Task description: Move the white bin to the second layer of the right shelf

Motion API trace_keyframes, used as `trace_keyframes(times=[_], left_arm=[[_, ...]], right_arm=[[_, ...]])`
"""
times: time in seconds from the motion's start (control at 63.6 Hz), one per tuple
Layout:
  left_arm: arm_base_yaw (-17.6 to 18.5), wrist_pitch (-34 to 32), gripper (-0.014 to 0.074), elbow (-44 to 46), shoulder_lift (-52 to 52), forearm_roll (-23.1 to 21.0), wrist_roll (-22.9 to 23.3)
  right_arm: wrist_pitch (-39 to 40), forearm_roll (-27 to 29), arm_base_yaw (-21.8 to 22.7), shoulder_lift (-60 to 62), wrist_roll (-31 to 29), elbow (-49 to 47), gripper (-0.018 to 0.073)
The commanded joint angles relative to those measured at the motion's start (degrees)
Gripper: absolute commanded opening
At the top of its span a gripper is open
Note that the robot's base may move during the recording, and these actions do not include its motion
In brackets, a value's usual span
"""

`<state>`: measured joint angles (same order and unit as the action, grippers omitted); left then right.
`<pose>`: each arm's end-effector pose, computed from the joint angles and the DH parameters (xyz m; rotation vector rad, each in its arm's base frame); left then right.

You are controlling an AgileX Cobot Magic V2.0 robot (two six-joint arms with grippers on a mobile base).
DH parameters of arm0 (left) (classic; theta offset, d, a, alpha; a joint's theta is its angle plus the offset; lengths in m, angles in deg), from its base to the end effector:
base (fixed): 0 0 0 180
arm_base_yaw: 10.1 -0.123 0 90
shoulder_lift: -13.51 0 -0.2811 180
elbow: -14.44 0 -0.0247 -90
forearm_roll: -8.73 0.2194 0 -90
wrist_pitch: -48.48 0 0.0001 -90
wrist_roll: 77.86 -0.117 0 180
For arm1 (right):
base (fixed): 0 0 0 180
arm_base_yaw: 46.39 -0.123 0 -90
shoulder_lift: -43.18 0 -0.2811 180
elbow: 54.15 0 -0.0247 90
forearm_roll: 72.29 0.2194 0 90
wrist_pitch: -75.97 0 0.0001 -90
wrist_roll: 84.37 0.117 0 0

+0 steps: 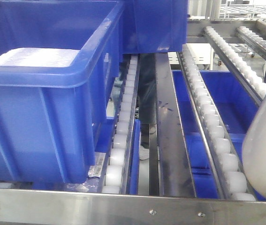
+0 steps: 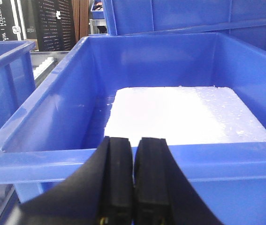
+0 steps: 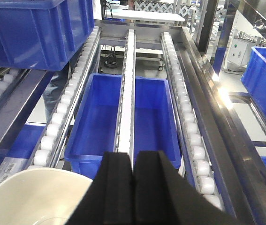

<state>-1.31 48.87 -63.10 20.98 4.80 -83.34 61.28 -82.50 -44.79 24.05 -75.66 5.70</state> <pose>0.0537 -0.0084 0.2125 0.1348 1.4852 -0.1024 0.0615 -0.0070 0.2742 0.0406 1.6309 -0.0738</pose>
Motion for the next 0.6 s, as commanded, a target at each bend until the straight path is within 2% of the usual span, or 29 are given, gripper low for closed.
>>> trace_keyframes(times=[0.0, 0.299, 0.456, 0.582], left_arm=[[0.15, -5.00, 0.0085, -1.90, -0.76, -0.29, 0.43], [0.15, -5.00, 0.0085, -1.90, -0.76, -0.29, 0.43], [0.15, -5.00, 0.0085, -1.90, -0.76, -0.29, 0.43], [0.15, -5.00, 0.0085, -1.90, -0.76, -0.29, 0.43]], right_arm=[[5.43, -0.89, 0.44, -0.38, -0.24, -1.61, 0.0056], [5.56, 0.32, 0.44, 0.63, -0.19, -0.13, 0.0056], [10.09, 0.75, 0.44, 4.96, -0.12, 7.10, 0.0056], [14.69, 3.38, 0.44, 10.56, -0.07, 14.08, 0.0056]])
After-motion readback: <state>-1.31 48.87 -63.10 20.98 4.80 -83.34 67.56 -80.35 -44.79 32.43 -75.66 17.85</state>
